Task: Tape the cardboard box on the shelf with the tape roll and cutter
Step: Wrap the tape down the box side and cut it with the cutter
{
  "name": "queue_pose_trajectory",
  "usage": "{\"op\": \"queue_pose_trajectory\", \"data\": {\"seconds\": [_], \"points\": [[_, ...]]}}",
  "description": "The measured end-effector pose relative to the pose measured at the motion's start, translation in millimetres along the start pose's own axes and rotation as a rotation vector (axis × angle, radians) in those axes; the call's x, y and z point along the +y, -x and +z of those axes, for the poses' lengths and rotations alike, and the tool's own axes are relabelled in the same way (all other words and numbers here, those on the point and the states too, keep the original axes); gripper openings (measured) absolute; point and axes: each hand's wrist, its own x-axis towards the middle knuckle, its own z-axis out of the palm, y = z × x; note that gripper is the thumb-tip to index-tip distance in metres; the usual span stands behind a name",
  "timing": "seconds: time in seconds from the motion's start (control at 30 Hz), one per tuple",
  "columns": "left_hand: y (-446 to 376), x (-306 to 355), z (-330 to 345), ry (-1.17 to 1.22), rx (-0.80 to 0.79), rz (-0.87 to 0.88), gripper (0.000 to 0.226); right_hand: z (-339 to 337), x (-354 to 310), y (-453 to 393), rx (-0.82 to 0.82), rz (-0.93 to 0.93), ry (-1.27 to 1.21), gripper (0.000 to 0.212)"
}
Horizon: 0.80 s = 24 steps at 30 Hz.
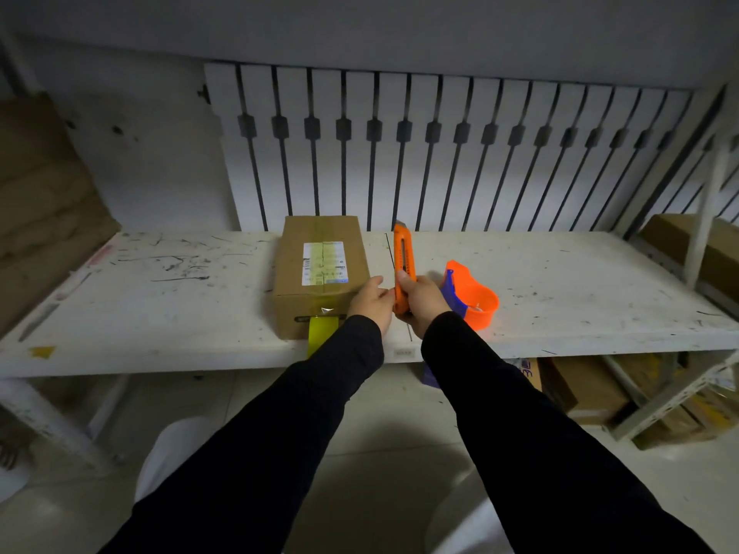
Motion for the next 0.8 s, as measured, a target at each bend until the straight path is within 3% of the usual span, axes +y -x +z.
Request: {"op": "queue_pose_trajectory", "data": {"seconds": [0.27,0.6,0.8], "points": [[2.8,0.5,-19.1,0.138,0.023,0.025,0.039,17.7,7.2,5.7,-0.059,-0.056,0.105,0.036],[7.9,-5.4,-30.2,0.033,0.034,0.043,0.034,30.8,9.8,11.2,-0.146,-0.012,0.019,0.026],[8.6,-19.5,-34.2,-0.05,0.202,0.054,0.028,36.5,16.8,11.1,-0.046,-0.137,0.122,0.013]]}}
